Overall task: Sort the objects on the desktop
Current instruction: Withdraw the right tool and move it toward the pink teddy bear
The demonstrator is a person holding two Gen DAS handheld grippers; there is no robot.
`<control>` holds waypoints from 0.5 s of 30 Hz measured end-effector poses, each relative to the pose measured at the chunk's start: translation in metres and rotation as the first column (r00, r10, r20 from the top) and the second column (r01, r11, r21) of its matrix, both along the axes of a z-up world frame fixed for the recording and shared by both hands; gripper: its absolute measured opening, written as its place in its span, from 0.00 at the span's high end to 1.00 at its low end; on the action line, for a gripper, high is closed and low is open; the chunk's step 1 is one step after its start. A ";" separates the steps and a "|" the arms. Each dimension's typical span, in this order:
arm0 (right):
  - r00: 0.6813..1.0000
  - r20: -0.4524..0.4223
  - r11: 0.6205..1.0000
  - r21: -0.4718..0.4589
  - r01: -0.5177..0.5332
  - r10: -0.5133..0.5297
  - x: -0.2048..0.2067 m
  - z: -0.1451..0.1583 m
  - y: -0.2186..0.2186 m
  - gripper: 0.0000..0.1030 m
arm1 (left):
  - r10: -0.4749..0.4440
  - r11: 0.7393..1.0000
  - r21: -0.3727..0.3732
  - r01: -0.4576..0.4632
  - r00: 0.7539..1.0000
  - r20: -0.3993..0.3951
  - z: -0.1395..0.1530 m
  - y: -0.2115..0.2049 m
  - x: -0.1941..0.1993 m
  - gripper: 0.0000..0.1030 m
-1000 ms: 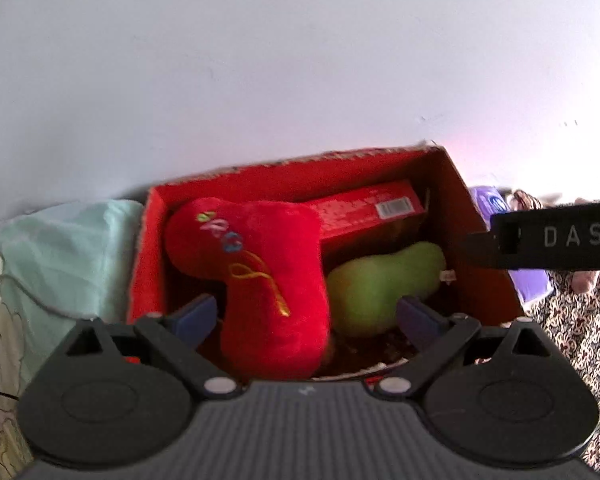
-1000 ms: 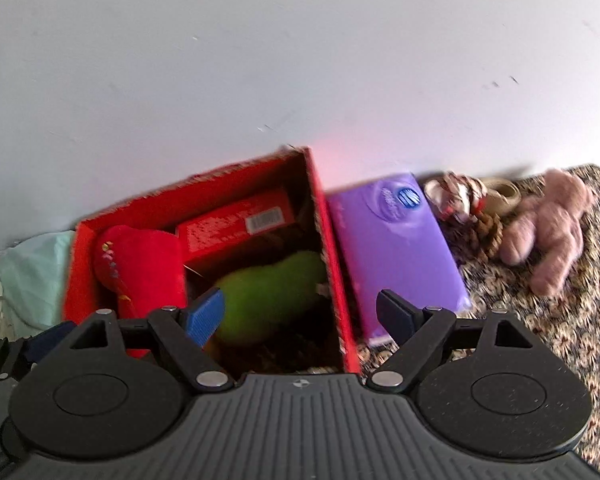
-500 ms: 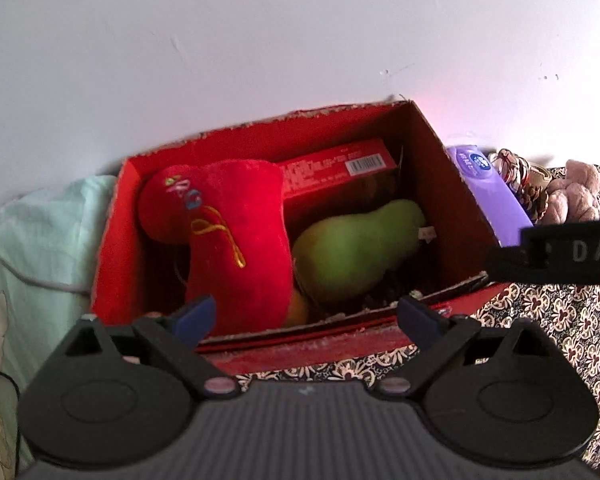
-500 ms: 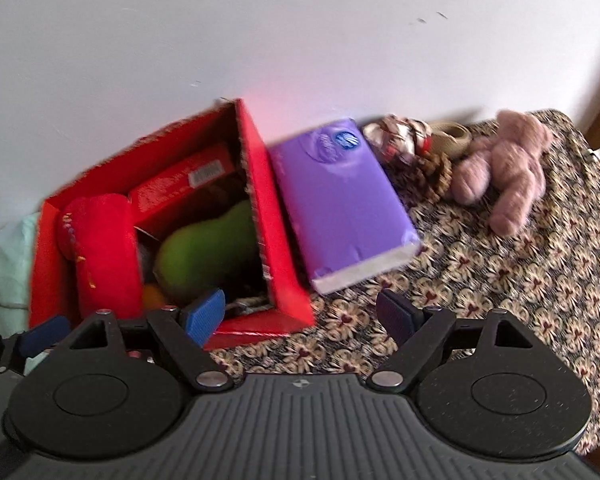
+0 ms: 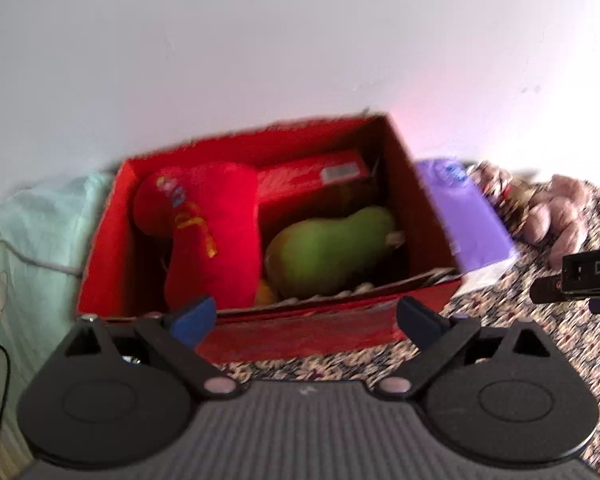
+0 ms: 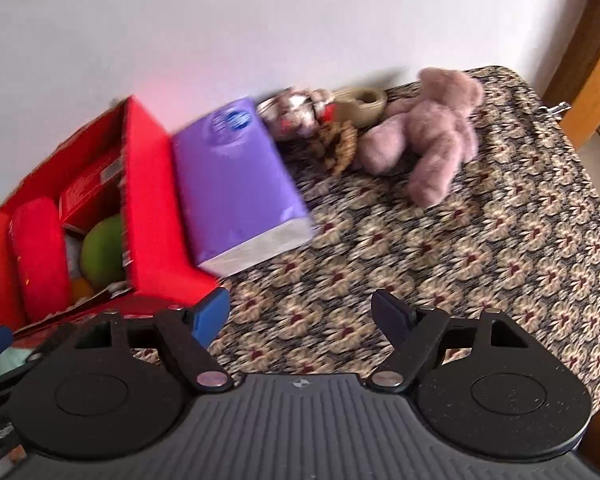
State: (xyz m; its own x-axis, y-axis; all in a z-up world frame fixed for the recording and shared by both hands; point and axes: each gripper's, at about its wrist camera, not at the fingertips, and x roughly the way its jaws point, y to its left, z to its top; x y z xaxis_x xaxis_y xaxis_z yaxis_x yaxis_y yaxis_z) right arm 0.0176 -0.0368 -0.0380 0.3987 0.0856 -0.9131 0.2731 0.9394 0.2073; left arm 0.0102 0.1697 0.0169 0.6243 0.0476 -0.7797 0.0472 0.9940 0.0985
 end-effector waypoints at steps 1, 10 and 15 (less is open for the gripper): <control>1.000 0.004 1.000 0.007 0.003 -0.003 0.000 0.000 -0.009 0.23 | -0.003 1.000 -0.001 0.003 1.000 0.020 0.004 -0.006 -0.003 0.05; 0.999 0.040 1.000 0.018 0.008 -0.009 -0.004 0.000 -0.090 0.33 | -0.152 0.988 0.022 0.151 0.985 0.082 0.007 -0.099 -0.021 0.05; 0.999 0.022 0.998 0.029 0.048 -0.048 -0.004 -0.014 -0.131 0.33 | -0.146 0.989 -0.026 0.147 0.989 0.004 -0.007 -0.127 -0.013 0.05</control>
State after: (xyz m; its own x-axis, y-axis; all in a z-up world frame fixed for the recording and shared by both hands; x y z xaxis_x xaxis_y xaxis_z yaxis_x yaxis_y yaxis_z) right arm 0.0140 -0.1681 -0.0520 0.4235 0.0919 -0.9012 0.3128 0.9188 0.2407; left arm -0.0027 0.0431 0.0098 0.6249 -0.0649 -0.7780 0.1923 0.9786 0.0729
